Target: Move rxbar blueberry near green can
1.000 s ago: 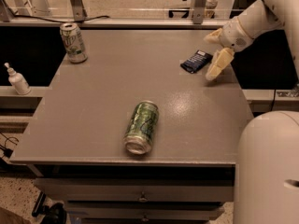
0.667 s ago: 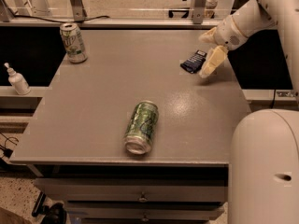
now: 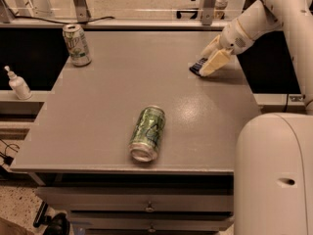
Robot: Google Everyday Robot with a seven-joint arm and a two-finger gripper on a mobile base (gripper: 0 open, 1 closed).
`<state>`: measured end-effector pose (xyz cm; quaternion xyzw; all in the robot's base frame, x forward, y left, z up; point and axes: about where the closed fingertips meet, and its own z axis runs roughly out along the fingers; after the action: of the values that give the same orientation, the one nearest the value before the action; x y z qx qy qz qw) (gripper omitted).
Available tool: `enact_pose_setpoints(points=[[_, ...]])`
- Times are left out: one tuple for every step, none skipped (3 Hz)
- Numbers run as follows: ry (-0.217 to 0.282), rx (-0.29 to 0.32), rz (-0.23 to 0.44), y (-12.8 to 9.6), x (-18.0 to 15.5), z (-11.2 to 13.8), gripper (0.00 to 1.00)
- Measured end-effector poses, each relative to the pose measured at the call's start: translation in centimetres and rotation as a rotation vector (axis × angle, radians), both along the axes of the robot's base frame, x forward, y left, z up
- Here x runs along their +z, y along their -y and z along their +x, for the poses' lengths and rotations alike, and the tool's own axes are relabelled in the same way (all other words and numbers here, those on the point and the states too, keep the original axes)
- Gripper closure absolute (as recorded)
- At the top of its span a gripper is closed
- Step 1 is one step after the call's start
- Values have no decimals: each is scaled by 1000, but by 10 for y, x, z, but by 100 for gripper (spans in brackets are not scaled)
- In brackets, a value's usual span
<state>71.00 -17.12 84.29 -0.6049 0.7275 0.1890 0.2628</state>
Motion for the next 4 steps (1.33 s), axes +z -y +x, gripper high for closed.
enact_pose_setpoints(points=[[-24, -23, -6, 5, -2, -4, 64], [-29, -34, -4, 9, 2, -8, 87], [-9, -28, 13, 9, 19, -15, 100], [20, 1, 41, 1, 43, -26, 100]])
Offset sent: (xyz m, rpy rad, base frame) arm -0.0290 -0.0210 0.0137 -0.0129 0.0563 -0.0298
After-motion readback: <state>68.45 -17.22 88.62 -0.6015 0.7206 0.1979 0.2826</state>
